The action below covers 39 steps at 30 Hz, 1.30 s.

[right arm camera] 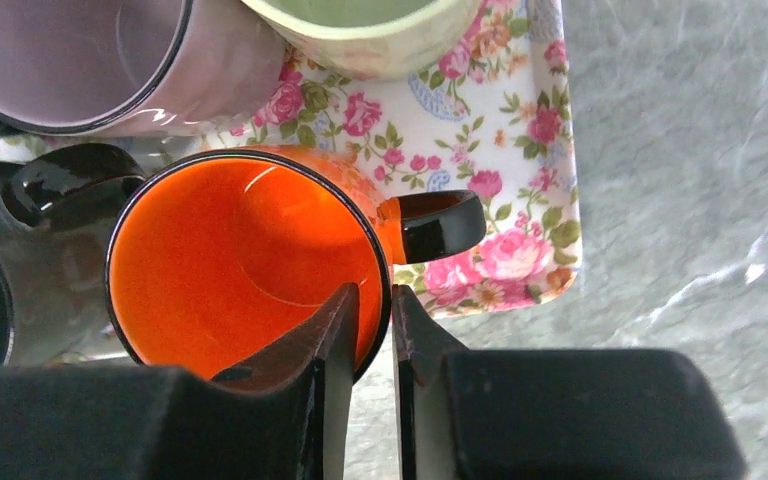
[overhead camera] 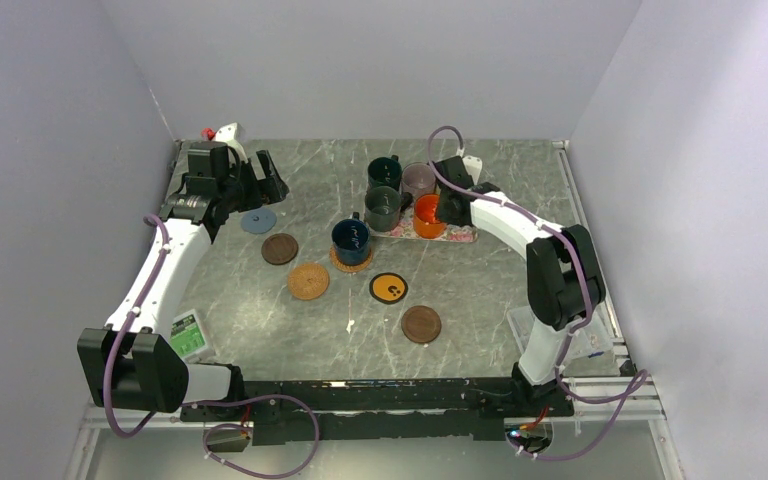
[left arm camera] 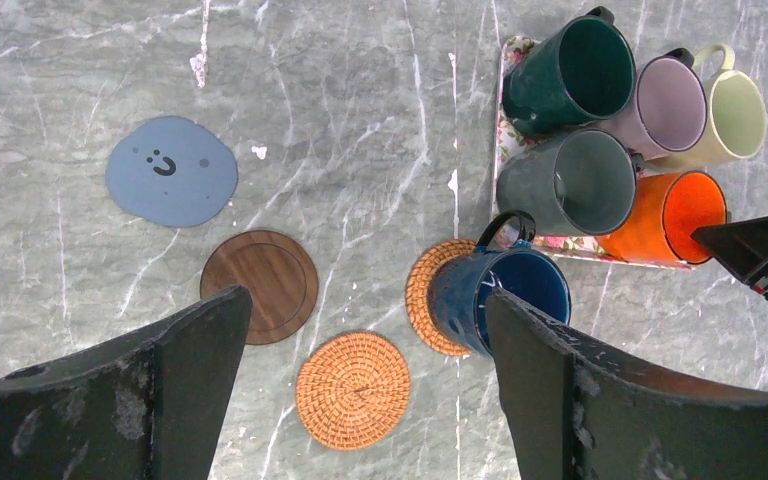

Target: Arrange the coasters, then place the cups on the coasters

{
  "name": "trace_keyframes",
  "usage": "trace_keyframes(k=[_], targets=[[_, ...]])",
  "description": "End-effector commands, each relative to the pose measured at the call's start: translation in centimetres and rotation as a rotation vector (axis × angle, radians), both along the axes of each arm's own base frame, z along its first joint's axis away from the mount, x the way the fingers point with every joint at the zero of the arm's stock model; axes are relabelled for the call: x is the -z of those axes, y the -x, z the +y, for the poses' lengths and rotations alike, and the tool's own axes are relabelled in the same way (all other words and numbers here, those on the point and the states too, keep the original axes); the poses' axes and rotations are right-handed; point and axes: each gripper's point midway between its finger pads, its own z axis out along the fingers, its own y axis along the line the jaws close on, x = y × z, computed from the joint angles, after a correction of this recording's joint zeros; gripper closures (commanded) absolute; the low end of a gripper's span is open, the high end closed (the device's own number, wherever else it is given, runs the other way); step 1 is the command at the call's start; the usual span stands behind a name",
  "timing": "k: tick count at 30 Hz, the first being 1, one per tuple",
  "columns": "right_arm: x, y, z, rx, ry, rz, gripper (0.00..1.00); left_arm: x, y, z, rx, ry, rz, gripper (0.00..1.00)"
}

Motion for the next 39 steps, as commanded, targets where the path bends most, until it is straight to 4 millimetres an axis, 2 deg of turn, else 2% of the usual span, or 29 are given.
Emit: trace_keyframes(k=[1, 3, 7, 11, 14, 16, 22, 27, 31, 35, 39], targets=[[-1.6, -1.8, -1.0, -0.128, 0.131, -0.039, 0.8, -1.6, -0.1, -0.2, 0.009, -0.002, -0.057, 0.06], [-1.8, -2.3, -1.4, -0.167, 0.157, -0.043, 0.86, -1.5, -0.1, -0.2, 0.008, -0.003, -0.053, 0.06], [-1.9, -3.0, -2.1, -0.209, 0.186, -0.032, 0.86, -1.4, -0.2, -0.2, 0.009, -0.001, -0.05, 0.06], [-2.1, -3.1, -2.0, -0.212, 0.176, -0.019, 0.8, -1.3, -0.2, -0.3, 0.014, 0.002, -0.047, 0.06], [-2.2, -2.7, -1.8, -0.191, 0.141, -0.01, 0.69, -1.3, -0.2, -0.3, 0.013, 0.002, -0.049, 0.06], [-2.1, -2.3, -1.8, -0.149, 0.121, 0.001, 0.65, -1.3, -0.2, -0.3, 0.014, 0.003, -0.049, 0.06], [-1.3, -0.9, -1.1, -0.041, 0.047, 0.022, 0.63, -1.4, -0.2, -0.4, 0.016, 0.006, -0.051, 0.06], [0.0, -0.8, -0.8, 0.01, 0.034, 0.04, 0.64, -1.5, -0.1, -0.5, 0.019, 0.005, -0.053, 0.06], [1.2, -1.1, -0.9, 0.029, 0.044, 0.058, 0.7, -1.6, -0.1, -0.4, 0.015, 0.001, -0.055, 0.06], [1.6, -1.5, -0.9, 0.037, 0.059, 0.067, 0.77, -1.6, -0.1, -0.3, 0.014, 0.001, -0.054, 0.06], [0.9, -2.0, -1.0, 0.034, 0.071, 0.046, 1.0, -1.6, -0.1, -0.3, 0.013, -0.002, -0.054, 0.06]])
